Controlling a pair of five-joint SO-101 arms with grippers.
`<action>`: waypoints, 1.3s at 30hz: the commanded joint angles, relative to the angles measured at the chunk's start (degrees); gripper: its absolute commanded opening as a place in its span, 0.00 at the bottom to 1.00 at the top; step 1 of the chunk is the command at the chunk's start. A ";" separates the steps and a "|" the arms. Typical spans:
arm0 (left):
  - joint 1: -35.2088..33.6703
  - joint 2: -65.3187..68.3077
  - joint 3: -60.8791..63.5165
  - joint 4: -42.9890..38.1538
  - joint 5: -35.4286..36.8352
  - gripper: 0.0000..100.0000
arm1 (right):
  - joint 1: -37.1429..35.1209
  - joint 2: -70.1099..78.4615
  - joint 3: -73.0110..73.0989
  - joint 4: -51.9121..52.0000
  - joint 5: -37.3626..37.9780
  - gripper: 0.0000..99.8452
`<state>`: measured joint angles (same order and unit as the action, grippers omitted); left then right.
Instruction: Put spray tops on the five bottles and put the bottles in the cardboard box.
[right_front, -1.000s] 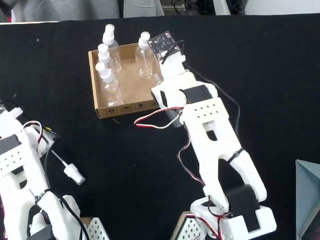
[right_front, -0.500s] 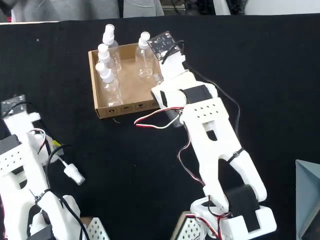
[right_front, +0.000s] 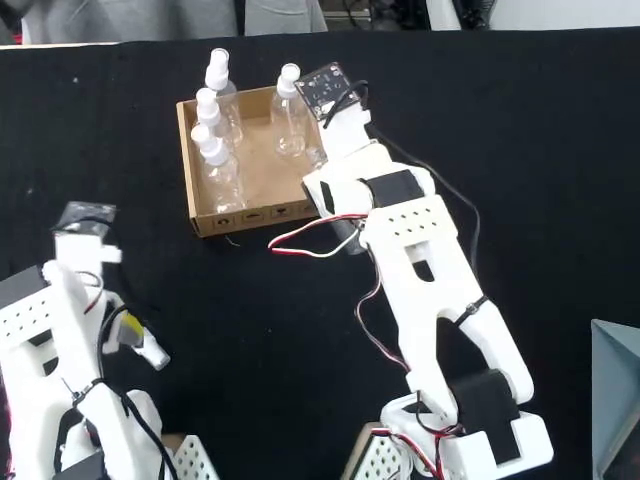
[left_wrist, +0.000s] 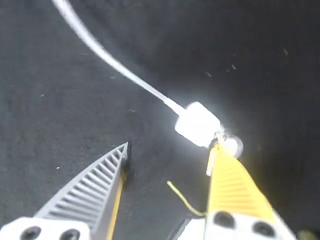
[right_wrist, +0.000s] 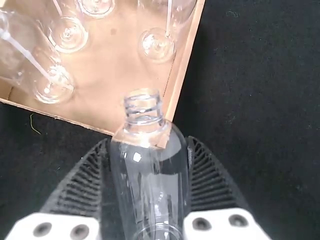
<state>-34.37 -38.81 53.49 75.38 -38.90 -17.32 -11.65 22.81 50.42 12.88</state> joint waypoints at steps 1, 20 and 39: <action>4.44 -1.14 -2.59 5.63 -8.09 0.24 | 1.76 -3.12 -0.22 -1.76 -0.44 0.03; 12.79 -1.41 0.22 5.98 -11.78 0.24 | 1.85 -3.21 -0.40 -1.76 -0.09 0.03; 1.36 -1.58 6.02 -8.79 -30.68 0.24 | 1.85 -3.21 -0.40 -1.76 -0.09 0.03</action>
<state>-32.18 -38.90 54.73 74.77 -68.97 -17.32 -11.65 22.81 50.42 12.88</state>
